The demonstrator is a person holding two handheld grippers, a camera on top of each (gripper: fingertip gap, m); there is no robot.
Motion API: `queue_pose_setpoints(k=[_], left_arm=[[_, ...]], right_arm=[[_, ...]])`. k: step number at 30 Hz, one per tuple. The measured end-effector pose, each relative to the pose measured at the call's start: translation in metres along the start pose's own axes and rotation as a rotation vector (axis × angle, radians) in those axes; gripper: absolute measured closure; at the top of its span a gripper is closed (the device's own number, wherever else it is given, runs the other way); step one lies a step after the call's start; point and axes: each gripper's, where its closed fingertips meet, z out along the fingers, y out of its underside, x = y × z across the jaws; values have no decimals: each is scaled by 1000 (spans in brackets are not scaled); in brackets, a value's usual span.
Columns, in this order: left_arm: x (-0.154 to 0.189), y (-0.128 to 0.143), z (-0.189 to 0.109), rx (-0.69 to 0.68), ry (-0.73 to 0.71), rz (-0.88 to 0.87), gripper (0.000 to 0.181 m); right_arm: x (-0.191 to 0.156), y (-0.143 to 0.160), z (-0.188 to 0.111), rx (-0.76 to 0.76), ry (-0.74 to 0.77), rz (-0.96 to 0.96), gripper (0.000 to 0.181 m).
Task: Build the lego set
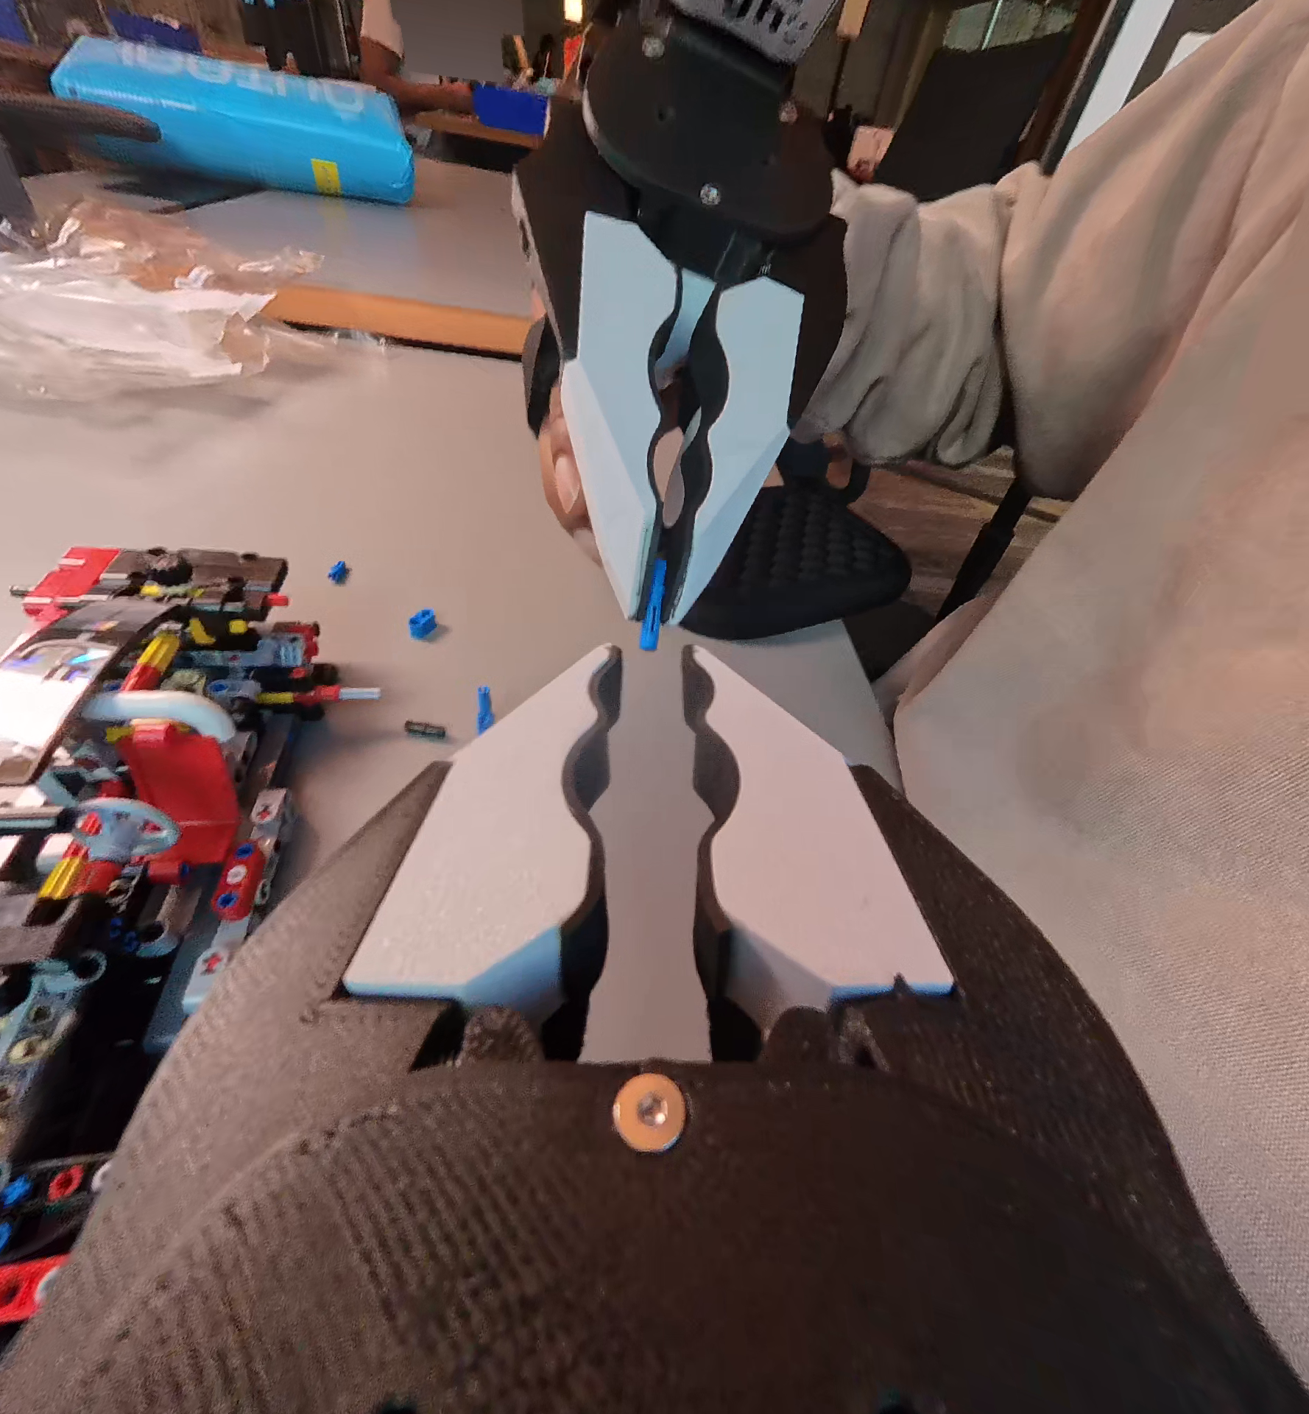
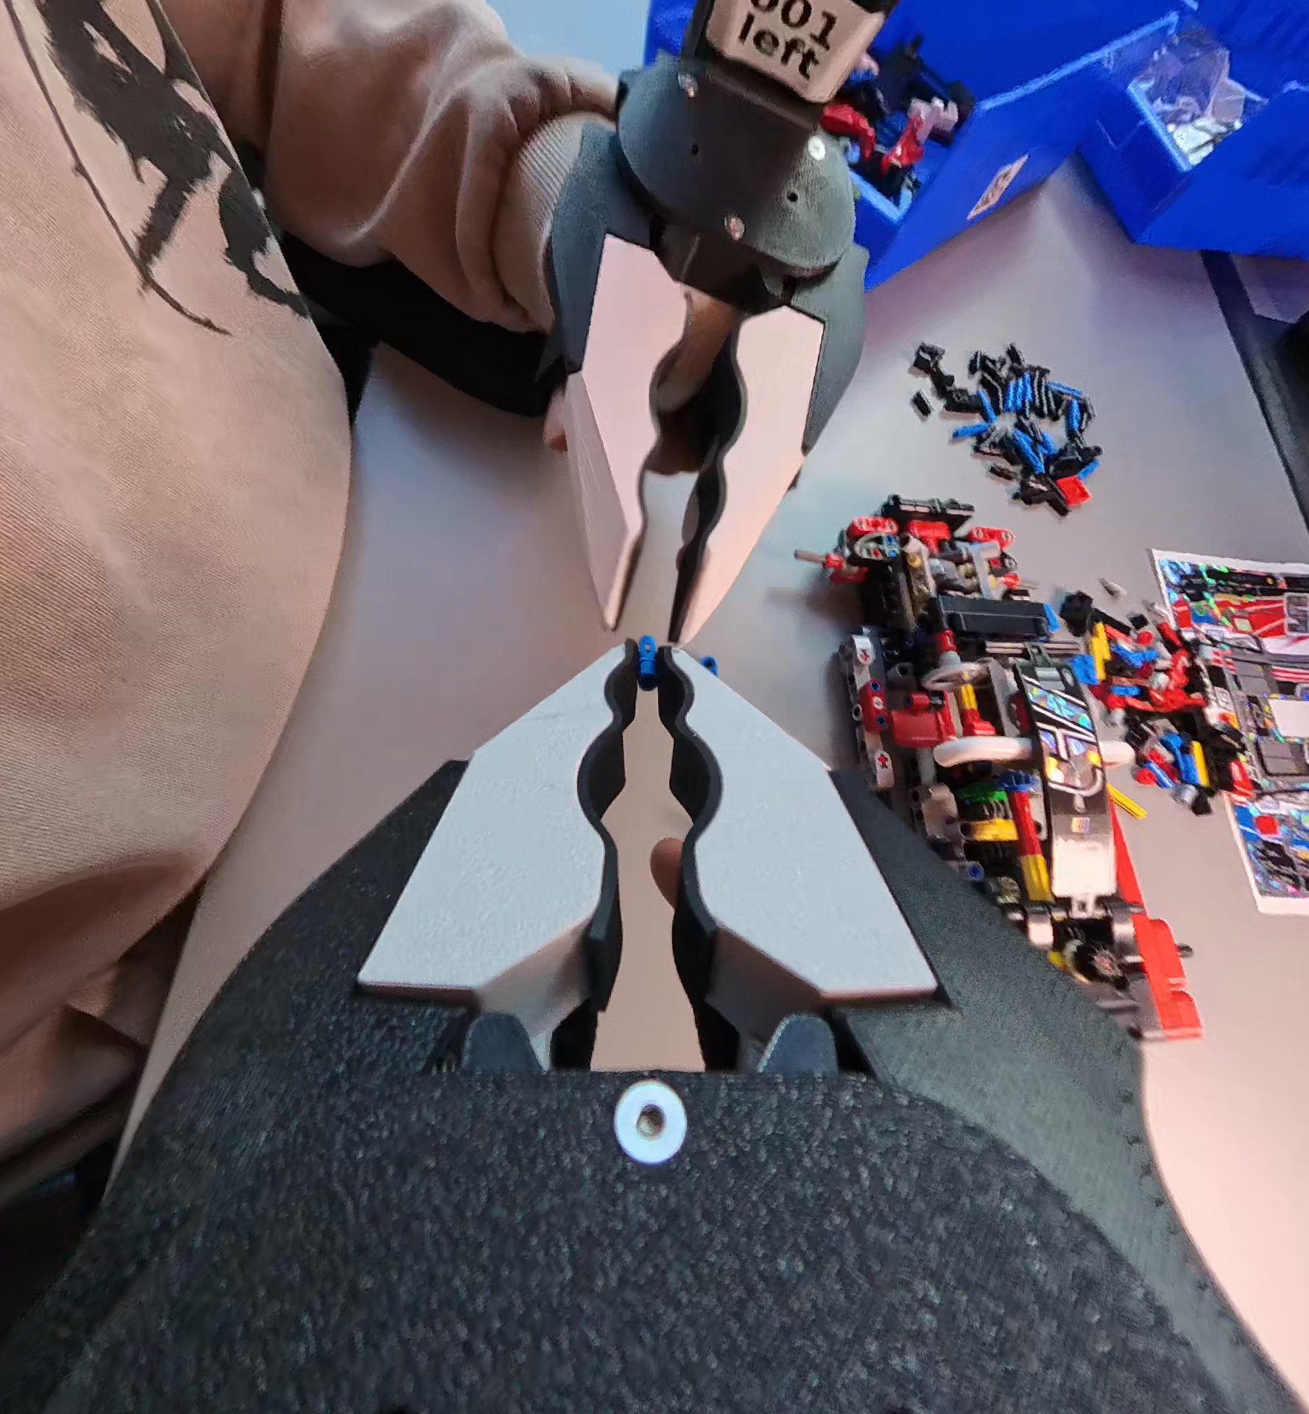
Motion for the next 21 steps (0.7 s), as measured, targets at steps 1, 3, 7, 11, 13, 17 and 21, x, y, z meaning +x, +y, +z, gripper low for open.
queue_pose_setpoints(k=[1, 3, 7, 11, 13, 17, 21], left_arm=[[-9, 8, -2, -52, -33, -3, 160], [-29, 31, -10, -192, -122, 18, 160], [-46, 77, -14, -409, -193, 28, 161], [-52, 92, -11, -470, -235, 57, 166], [-54, 93, -10, -484, -259, 70, 168], [-56, 94, -10, -500, -295, 112, 176], [-56, 94, -8, -509, -294, 116, 176]], right_arm=[[6, 6, -2, -34, 12, -6, 179], [19, 23, -5, -149, 16, -7, 179], [31, 55, 7, -361, -41, -21, 179], [35, 75, 21, -511, -108, -15, 179], [36, 82, 26, -555, -129, -7, 179], [33, 89, 33, -602, -162, 3, 179], [34, 92, 34, -632, -164, 2, 179]])
